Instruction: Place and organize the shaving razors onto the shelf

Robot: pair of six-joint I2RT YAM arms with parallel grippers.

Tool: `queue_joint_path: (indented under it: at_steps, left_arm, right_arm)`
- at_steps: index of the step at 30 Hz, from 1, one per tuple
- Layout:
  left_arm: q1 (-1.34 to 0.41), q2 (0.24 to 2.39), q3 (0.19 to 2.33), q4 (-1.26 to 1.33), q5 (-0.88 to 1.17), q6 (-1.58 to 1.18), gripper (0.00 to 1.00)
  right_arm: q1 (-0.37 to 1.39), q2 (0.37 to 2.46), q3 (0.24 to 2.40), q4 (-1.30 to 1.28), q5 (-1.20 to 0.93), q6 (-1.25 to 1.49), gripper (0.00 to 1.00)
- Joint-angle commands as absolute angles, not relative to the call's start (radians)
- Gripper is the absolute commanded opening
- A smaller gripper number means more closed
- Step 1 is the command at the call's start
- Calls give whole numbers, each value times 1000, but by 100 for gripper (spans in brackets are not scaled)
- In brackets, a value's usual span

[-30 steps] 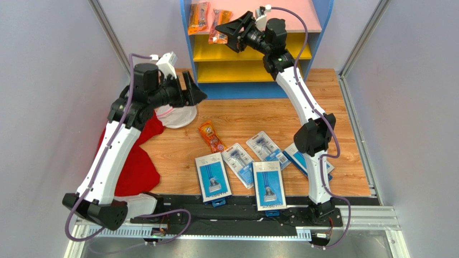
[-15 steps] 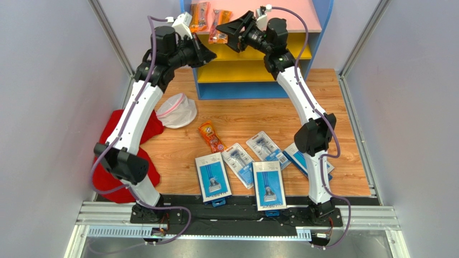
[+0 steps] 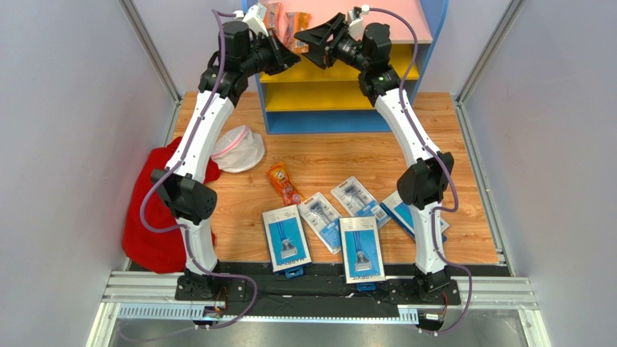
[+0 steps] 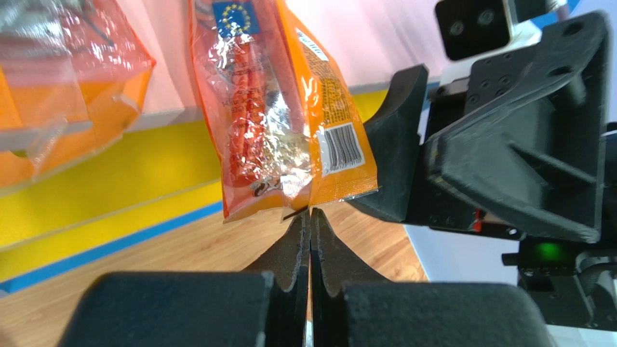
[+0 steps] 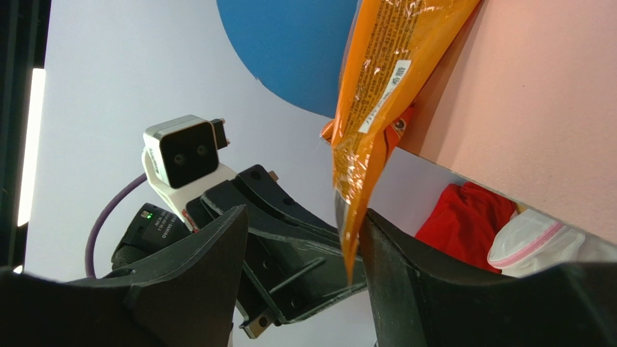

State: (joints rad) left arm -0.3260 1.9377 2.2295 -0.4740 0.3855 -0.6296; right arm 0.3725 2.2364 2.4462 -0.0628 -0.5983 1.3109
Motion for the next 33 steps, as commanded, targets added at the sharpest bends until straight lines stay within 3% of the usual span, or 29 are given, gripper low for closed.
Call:
queue_joint_path:
  at_steps: [1,17,33]
  left_arm:
    - [-328,1940,2296,-413,351,-652,0]
    - [-328,2079,2459,-408,337,-675,0]
    - [-330,1962,2471,-354,345,-638,0]
  right_arm:
    - [359,2198,2430,-92,-615,1325,63]
    - [342,2115,2310,-86,-638,1292,63]
    - [333,2180,2391,-9,-634,1362,62]
